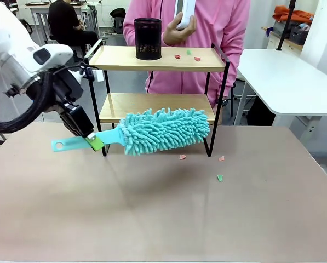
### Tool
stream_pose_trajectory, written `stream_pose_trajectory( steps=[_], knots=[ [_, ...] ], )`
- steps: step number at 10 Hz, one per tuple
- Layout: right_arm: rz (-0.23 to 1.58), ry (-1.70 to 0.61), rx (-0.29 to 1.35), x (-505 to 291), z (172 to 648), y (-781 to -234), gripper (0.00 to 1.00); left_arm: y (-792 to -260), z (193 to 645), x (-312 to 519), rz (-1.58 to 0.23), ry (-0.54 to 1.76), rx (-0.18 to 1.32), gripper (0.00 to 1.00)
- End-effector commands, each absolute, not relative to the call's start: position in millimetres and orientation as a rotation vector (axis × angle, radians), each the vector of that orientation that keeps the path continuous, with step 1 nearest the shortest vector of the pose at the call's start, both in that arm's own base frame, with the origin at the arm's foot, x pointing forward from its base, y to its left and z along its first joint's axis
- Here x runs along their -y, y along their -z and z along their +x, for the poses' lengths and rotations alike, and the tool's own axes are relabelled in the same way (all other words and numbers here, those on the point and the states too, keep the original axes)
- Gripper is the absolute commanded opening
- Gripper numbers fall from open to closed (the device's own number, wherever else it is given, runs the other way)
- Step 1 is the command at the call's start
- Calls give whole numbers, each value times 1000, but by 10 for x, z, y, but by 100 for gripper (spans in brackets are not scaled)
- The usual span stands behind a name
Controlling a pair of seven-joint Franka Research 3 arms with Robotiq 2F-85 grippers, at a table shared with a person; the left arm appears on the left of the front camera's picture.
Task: Clean the shelf.
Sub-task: Clean the specific tier of the Shelf with the Duster once objects are removed.
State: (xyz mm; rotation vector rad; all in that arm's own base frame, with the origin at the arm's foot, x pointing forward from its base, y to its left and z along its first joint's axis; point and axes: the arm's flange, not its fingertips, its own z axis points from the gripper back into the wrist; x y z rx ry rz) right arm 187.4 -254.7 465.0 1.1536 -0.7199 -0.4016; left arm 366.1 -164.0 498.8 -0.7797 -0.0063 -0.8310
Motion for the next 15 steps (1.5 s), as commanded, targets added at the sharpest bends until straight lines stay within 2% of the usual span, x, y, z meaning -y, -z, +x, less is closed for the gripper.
stream_pose_trajectory(
  steps=[1,3,5,6,7,8,10,11,14,15],
  knots=[
    [1163,382,754,2550,1897,-4667,100,-5033,3717,1561,-829,835,2,12],
    [1163,382,754,2550,1897,-4667,100,-5164,3593,1327,-878,879,-35,12],
    [1163,382,754,2550,1897,-4667,100,-5492,3277,712,-913,1044,-127,12],
    [1163,382,754,2550,1897,-4667,100,-5680,3090,335,-988,1142,-110,12],
    [1163,382,754,2550,1897,-4667,100,-5830,2903,-54,-1012,1112,9,12],
    [1163,382,754,2550,1897,-4667,100,-5886,2799,-362,-1054,1046,130,12],
    [1163,382,754,2550,1897,-4667,100,-5797,2675,-993,-1122,772,346,12],
    [1163,382,754,2550,1897,-4667,100,-5667,2685,-1278,-1182,579,399,12],
    [1163,382,754,2550,1897,-4667,100,-5212,2741,-1821,-1303,201,534,12],
    [1163,382,754,2550,1897,-4667,100,-5096,2842,-1864,-1331,115,500,12]
  ],
)
